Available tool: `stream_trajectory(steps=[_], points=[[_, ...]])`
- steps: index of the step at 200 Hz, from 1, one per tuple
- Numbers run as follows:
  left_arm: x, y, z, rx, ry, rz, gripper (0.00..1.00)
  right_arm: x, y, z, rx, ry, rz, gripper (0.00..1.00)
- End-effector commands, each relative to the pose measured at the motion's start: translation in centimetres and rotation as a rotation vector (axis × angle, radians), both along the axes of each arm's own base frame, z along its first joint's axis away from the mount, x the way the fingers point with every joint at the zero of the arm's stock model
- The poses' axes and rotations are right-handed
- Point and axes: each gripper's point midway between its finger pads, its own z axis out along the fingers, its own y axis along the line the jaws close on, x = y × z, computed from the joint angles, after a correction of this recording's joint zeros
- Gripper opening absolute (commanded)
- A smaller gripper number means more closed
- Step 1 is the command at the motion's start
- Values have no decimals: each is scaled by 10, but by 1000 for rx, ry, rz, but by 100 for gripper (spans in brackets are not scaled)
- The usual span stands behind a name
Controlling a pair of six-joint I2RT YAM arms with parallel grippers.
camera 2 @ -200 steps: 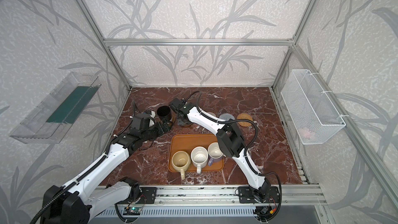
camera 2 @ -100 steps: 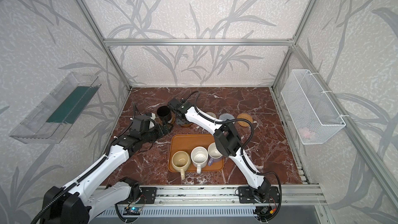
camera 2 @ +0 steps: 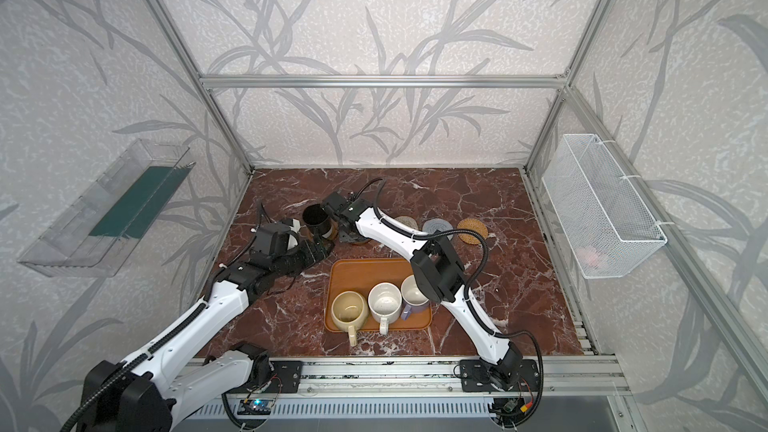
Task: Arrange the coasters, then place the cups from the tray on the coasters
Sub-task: 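Open and raise the right gripper while the left moves toward the tray, then lower the left gripper onto the beige stoneware mug while the right moves over the tray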
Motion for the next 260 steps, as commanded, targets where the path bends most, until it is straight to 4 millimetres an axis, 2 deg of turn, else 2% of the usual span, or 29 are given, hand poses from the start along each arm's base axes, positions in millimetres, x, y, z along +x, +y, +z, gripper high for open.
stream_trajectory(steps=[1, 32, 79, 141, 158, 177, 188, 209, 217, 253, 260], points=[[-4, 4, 2, 6, -10, 3, 96, -8, 1, -5, 8, 33, -4, 24], [-5, 4, 3, 6, -14, 3, 96, -12, 2, -6, 26, 39, -2, 28], [-8, 5, 4, 8, -16, 2, 96, -8, 9, 9, 65, -9, 30, 29], [-13, 5, 3, 8, -3, -8, 96, -11, 18, 17, 105, -38, 79, 29], [-18, 6, 2, 19, 13, -21, 96, -13, 12, 16, 89, -36, 72, 29], [-29, 4, 1, 29, 39, -59, 96, -16, 6, 27, 87, -59, 74, 29], [-38, 3, -1, 53, 70, -92, 96, -20, 3, 35, 106, -72, 77, 35], [-59, 0, -2, 108, 128, -157, 96, -28, -7, 52, 106, -100, 113, 61], [-66, -2, -1, 130, 128, -176, 96, -32, -12, 59, 110, -106, 118, 68], [-99, -19, -2, 211, 139, -258, 99, -56, -39, 85, 149, -131, 134, 82], [-103, -23, -3, 211, 142, -269, 99, -61, -44, 89, 158, -134, 141, 88]])
